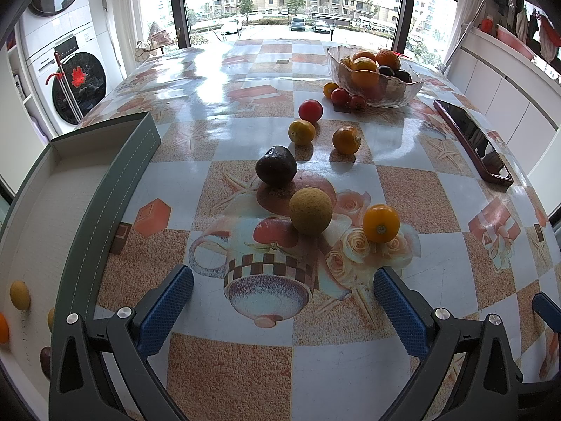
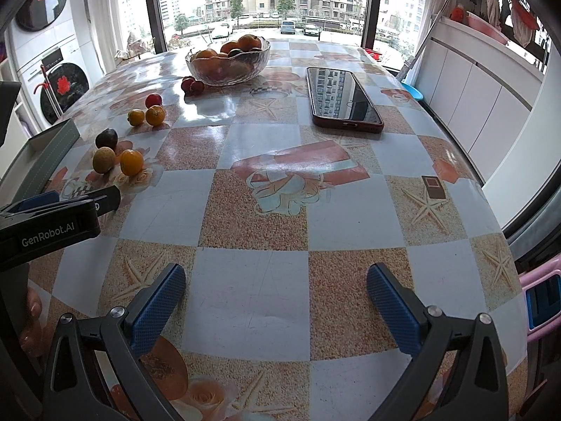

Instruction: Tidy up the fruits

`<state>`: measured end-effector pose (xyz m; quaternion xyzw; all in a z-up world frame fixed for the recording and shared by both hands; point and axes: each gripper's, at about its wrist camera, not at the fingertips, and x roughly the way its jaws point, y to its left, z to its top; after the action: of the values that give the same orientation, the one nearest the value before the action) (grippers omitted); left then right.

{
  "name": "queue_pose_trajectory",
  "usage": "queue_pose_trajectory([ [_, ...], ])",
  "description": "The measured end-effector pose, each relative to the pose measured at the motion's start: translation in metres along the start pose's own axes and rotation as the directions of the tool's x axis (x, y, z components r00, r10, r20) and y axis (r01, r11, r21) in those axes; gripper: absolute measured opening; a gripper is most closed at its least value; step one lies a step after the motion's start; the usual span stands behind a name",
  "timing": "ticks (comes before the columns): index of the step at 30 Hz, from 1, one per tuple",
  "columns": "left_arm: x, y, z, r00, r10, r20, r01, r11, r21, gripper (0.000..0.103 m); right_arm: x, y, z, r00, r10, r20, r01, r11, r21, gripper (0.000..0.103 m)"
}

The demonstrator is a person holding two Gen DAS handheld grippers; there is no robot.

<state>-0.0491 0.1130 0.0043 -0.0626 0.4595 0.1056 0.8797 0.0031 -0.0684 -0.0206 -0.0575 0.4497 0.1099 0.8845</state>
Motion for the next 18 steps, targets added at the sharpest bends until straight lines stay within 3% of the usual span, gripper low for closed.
queue_pose_trajectory([
  [9, 0.000, 0.000, 0.000, 1.000, -0.002, -0.001, 0.002, 1.000, 0.001, 0.103, 0.000, 0.001, -0.001, 1.000, -0.001, -0.008, 0.001, 1.000, -0.002, 0.103],
  [14, -0.012, 0.011, -0.009, 0.999, -0.042, -0.033, 0.043, 0.999, 0.017, 0.103, 0.010, 0.001, 0.015, 0.994, -0.010, -0.109, 0.012, 1.000, 0.016, 0.103],
  [18, -0.038, 0.028, -0.015, 0.999, -0.047, 0.010, 0.047, 0.999, 0.025, 0.103, 0.017, 0.018, 0.030, 0.991, 0.050, -0.123, -0.052, 0.999, -0.014, 0.103],
])
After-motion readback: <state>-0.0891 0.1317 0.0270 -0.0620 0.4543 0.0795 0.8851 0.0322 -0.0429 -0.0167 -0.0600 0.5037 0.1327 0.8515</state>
